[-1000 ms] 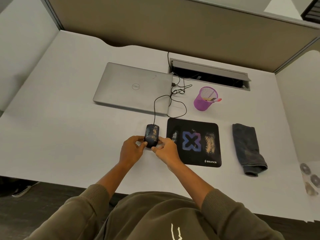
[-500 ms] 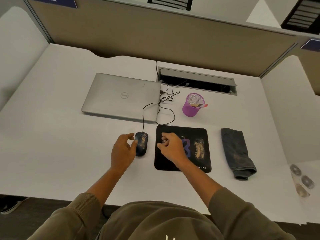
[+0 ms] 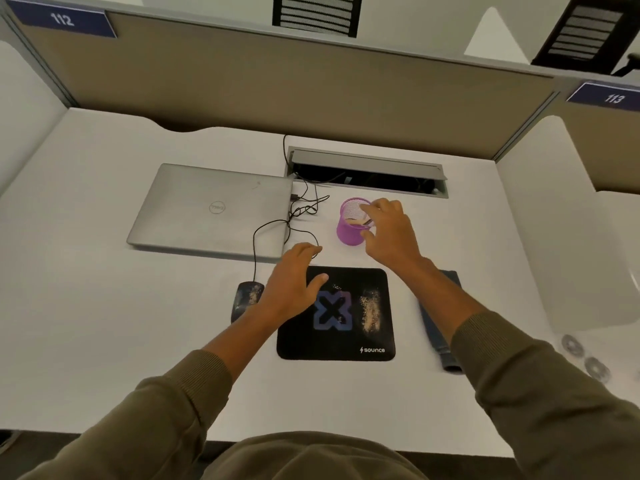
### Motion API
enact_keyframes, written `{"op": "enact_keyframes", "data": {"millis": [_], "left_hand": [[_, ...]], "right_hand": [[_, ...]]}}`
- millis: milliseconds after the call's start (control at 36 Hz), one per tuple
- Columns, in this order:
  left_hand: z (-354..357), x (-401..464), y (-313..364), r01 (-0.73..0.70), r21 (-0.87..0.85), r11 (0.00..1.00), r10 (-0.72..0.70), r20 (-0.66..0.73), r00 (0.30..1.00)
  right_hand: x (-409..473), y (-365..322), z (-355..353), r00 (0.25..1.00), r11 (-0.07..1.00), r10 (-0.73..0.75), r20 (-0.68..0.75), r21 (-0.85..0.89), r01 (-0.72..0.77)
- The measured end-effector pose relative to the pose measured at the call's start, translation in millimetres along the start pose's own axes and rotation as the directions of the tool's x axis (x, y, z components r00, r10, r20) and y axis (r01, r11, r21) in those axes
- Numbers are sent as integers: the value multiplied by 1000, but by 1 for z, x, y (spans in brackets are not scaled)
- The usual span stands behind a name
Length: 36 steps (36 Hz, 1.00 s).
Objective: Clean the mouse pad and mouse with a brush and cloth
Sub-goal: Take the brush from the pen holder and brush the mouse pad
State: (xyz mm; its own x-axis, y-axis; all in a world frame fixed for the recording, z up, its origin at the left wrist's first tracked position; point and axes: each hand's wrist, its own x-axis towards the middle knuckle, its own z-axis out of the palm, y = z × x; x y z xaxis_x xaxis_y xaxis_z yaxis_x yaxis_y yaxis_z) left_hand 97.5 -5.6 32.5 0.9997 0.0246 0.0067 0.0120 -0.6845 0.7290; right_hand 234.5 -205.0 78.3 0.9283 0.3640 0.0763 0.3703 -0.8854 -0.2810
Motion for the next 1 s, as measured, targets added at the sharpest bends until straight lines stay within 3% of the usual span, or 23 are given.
{"op": "enact_keyframes", "data": {"millis": [167, 306, 639, 1000], "left_hand": [[18, 23, 23, -35, 108, 994, 21, 128, 992], [30, 45, 41, -100, 225, 969, 61, 175, 983], [39, 76, 48, -94, 447, 890, -8, 221, 975], [42, 78, 53, -66, 440, 895, -45, 237, 970]], "right_hand": [[13, 13, 0, 987, 982, -101, 124, -149, 119], [13, 24, 6, 979, 978, -146, 142, -130, 165], [19, 39, 10, 984, 984, -176, 16, 43, 175], [26, 53, -7, 962, 972, -91, -258, 186, 141]]}}
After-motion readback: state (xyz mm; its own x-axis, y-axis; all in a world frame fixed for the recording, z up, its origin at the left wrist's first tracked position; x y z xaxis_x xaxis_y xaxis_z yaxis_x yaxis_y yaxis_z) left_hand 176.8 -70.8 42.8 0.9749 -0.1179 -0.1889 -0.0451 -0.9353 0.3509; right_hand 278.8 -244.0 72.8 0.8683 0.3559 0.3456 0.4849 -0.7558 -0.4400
